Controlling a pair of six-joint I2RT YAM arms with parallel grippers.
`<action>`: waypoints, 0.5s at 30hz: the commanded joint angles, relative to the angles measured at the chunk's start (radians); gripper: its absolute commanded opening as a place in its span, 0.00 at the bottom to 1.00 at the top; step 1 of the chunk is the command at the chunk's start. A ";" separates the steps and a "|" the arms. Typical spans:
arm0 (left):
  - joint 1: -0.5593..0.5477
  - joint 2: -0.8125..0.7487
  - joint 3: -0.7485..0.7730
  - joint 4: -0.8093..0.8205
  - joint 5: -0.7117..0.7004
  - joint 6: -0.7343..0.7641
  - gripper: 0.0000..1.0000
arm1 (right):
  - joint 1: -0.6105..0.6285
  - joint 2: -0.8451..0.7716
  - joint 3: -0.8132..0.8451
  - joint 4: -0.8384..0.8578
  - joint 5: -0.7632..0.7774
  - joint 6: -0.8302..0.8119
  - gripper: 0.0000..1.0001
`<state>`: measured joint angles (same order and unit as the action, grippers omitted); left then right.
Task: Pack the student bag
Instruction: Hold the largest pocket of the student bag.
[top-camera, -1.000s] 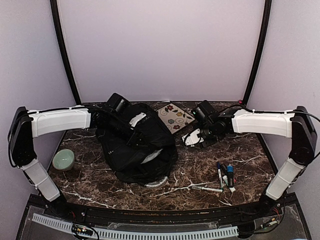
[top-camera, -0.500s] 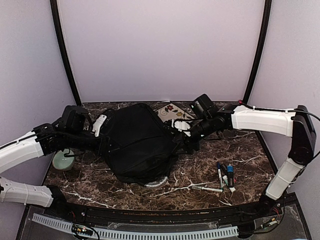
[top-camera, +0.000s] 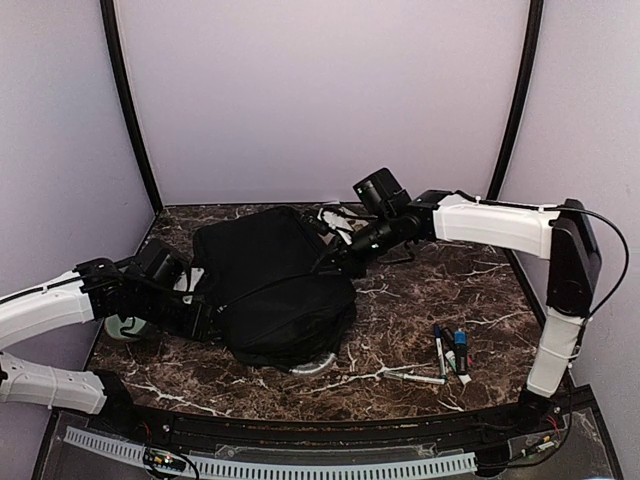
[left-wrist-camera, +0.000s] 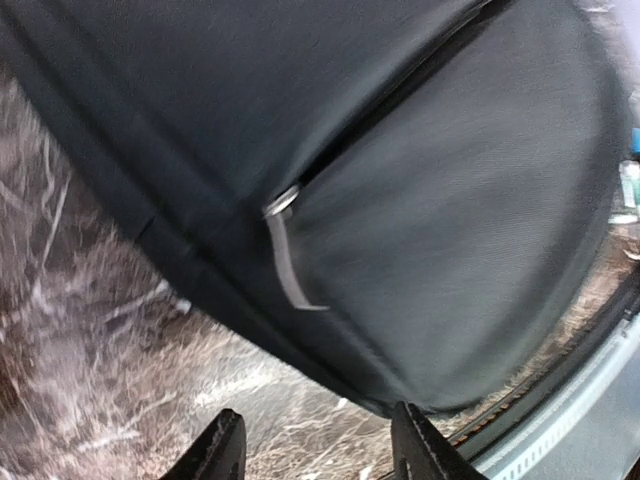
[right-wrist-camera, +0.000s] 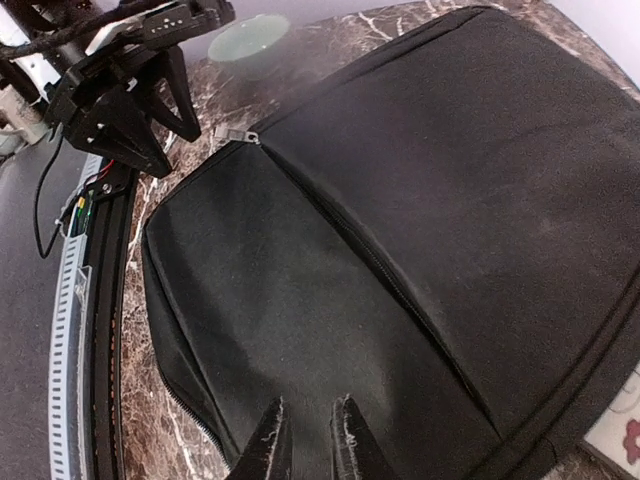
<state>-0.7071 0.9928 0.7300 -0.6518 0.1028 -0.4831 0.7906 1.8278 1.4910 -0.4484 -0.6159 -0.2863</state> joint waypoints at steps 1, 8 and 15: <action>-0.031 0.039 -0.037 -0.060 -0.072 -0.120 0.53 | 0.019 0.102 0.038 0.001 -0.090 0.079 0.16; -0.099 0.047 -0.093 0.091 -0.100 -0.119 0.48 | 0.021 0.174 0.039 0.012 -0.081 0.082 0.23; -0.161 0.112 -0.136 0.167 -0.147 -0.089 0.47 | 0.021 0.214 0.045 0.012 -0.076 0.074 0.25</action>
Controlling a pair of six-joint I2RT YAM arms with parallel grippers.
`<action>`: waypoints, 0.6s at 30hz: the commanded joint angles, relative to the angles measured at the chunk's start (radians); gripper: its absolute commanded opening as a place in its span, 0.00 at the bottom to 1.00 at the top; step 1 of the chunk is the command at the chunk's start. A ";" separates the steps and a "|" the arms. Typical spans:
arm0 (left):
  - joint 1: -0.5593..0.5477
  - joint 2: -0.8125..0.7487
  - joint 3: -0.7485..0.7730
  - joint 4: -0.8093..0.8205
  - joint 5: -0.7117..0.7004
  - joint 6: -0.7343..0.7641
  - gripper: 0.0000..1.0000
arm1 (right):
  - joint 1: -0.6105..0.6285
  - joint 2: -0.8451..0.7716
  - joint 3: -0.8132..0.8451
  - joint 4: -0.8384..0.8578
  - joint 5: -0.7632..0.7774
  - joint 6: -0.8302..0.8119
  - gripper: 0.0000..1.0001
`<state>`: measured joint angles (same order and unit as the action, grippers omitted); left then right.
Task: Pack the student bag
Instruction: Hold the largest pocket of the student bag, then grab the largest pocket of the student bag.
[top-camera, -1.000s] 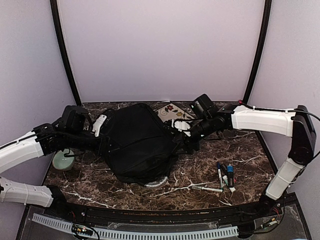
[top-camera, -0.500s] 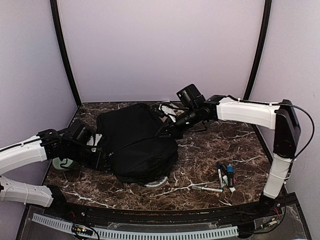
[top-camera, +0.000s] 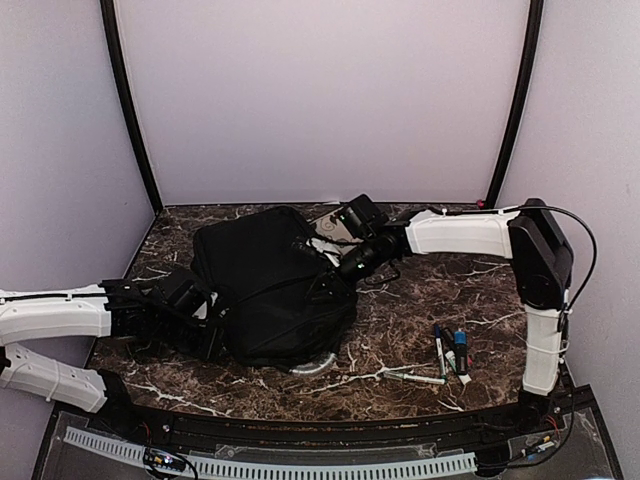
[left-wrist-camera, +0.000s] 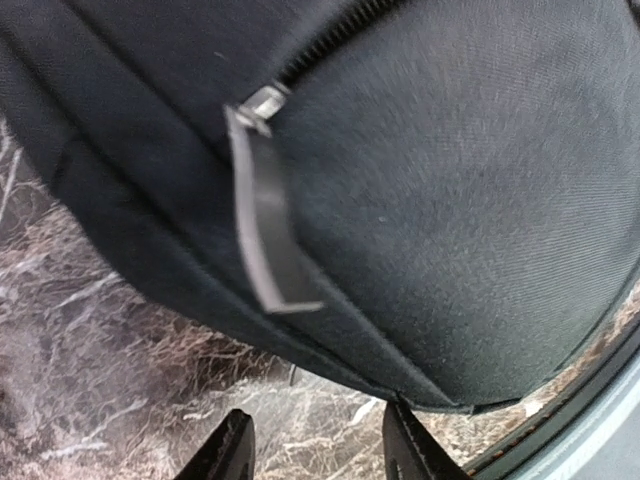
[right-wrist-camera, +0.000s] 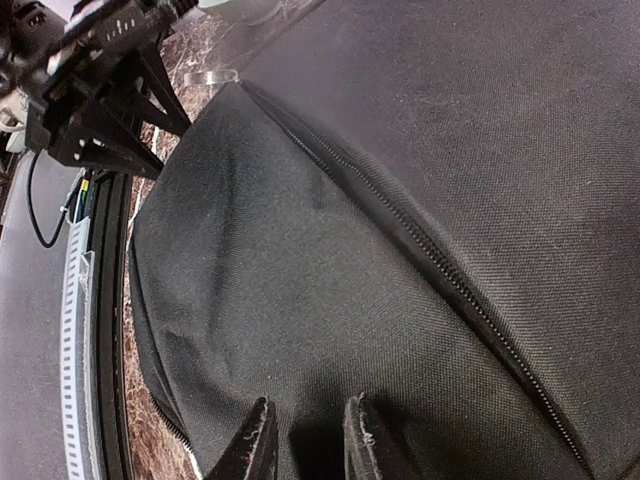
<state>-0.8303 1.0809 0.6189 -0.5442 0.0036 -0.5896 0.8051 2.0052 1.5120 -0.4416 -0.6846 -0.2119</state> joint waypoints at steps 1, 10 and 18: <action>-0.043 0.026 -0.030 0.065 -0.060 0.018 0.47 | 0.006 0.043 0.029 0.000 -0.006 -0.002 0.25; -0.095 -0.075 -0.074 0.147 -0.104 0.074 0.48 | 0.005 0.053 0.024 -0.003 -0.015 -0.003 0.25; -0.136 -0.134 -0.129 0.163 -0.167 0.093 0.50 | 0.005 0.056 0.040 -0.017 -0.007 -0.012 0.26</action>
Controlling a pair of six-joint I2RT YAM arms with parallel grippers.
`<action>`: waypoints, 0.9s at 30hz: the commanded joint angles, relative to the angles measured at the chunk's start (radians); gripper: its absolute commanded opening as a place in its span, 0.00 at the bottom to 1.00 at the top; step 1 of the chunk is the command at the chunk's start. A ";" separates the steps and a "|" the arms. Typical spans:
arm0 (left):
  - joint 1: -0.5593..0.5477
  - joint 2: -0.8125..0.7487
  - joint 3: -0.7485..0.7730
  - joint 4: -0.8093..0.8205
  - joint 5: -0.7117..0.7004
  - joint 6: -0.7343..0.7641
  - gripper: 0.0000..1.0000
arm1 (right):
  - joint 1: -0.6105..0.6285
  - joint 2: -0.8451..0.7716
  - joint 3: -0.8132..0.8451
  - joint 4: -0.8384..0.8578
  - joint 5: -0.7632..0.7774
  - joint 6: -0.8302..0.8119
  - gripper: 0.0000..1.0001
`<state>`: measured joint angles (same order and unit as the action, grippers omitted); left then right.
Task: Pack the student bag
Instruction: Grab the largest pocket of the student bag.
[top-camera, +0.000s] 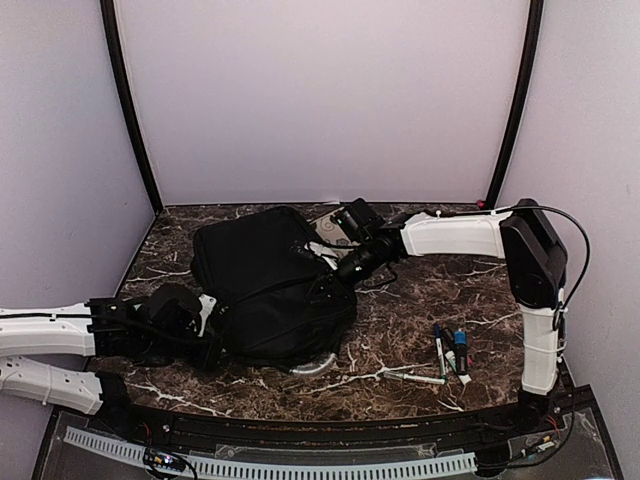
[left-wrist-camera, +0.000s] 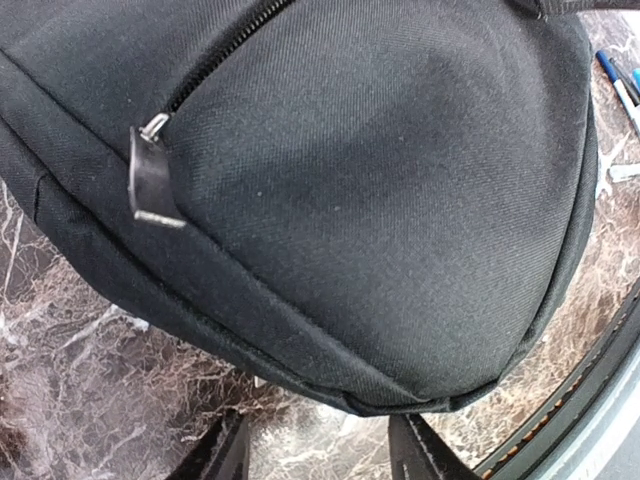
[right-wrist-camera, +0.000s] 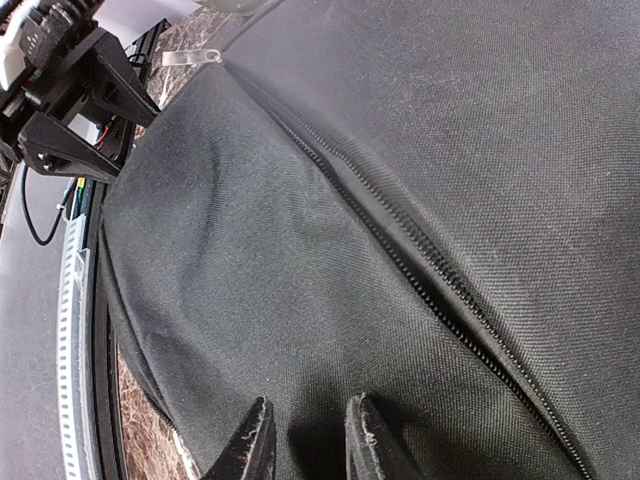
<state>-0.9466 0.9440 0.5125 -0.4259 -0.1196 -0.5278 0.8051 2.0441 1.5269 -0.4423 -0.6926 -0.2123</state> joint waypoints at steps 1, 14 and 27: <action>-0.039 0.007 -0.019 0.038 -0.052 0.038 0.49 | 0.002 0.020 0.025 -0.019 0.002 -0.013 0.26; -0.138 0.089 0.019 -0.100 -0.268 -0.098 0.50 | 0.002 0.015 0.017 -0.018 -0.035 -0.009 0.27; -0.108 0.189 0.046 0.030 -0.250 -0.002 0.46 | 0.002 0.005 0.006 -0.014 -0.045 -0.007 0.27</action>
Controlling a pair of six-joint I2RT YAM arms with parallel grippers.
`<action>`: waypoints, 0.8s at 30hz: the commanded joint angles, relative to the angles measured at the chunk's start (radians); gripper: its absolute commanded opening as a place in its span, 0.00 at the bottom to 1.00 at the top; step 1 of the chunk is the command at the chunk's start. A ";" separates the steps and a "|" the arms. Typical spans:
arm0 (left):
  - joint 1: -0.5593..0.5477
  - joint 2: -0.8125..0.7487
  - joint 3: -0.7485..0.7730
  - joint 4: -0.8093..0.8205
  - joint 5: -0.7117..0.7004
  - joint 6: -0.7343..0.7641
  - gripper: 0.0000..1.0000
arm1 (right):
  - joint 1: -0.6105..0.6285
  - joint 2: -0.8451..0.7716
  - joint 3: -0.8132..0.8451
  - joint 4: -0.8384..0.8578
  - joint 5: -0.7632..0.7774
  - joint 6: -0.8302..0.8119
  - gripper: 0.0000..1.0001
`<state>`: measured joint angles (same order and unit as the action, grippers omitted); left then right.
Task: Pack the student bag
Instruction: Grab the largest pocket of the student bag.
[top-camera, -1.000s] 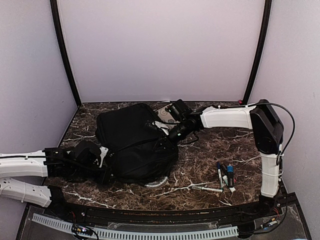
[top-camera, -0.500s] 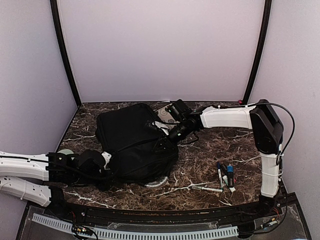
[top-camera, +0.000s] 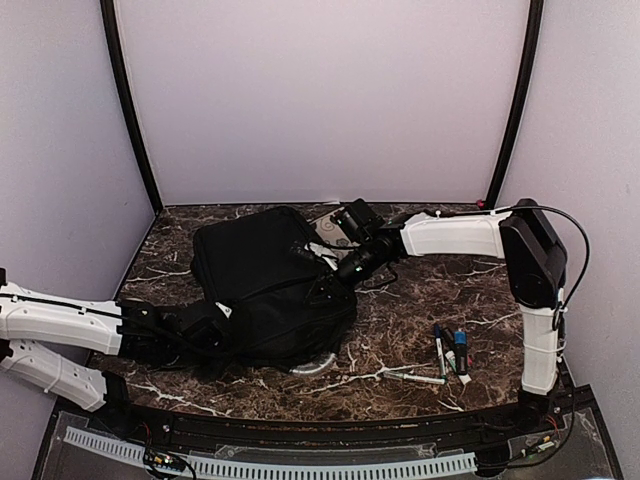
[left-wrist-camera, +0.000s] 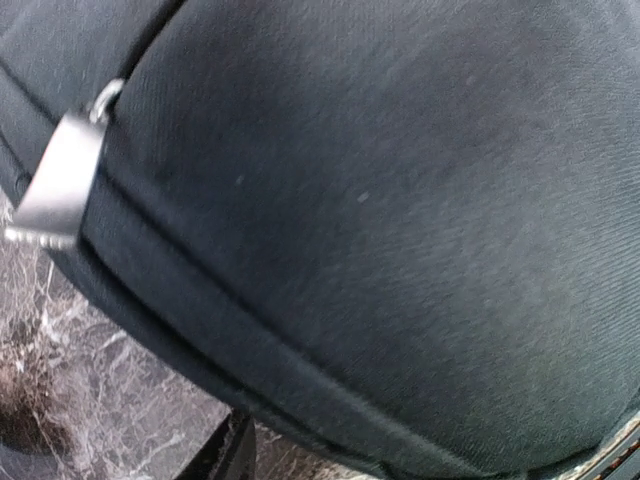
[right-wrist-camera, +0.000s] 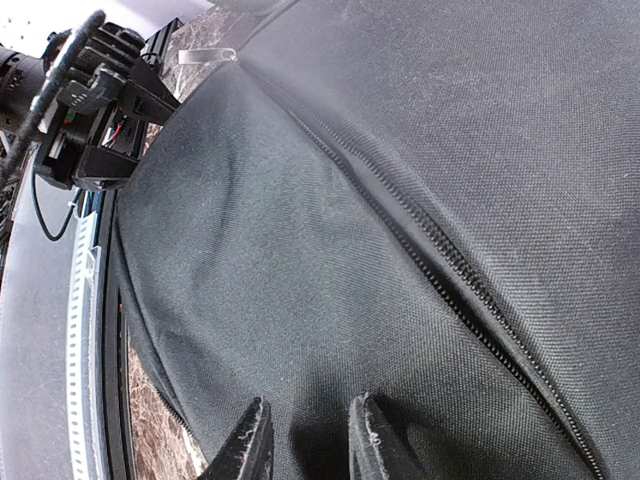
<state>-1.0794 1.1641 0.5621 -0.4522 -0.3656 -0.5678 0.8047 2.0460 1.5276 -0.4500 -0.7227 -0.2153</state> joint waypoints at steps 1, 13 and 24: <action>0.040 -0.031 -0.005 0.059 0.002 0.045 0.45 | 0.003 0.004 0.005 -0.006 -0.016 -0.004 0.27; 0.128 -0.026 -0.061 0.165 0.081 0.104 0.30 | 0.006 0.014 0.010 -0.008 -0.022 -0.001 0.27; 0.137 0.011 -0.062 0.193 0.059 0.112 0.06 | 0.006 0.028 0.012 -0.012 -0.024 -0.001 0.27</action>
<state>-0.9573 1.1664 0.5068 -0.3069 -0.2512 -0.4480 0.8051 2.0556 1.5276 -0.4496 -0.7380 -0.2153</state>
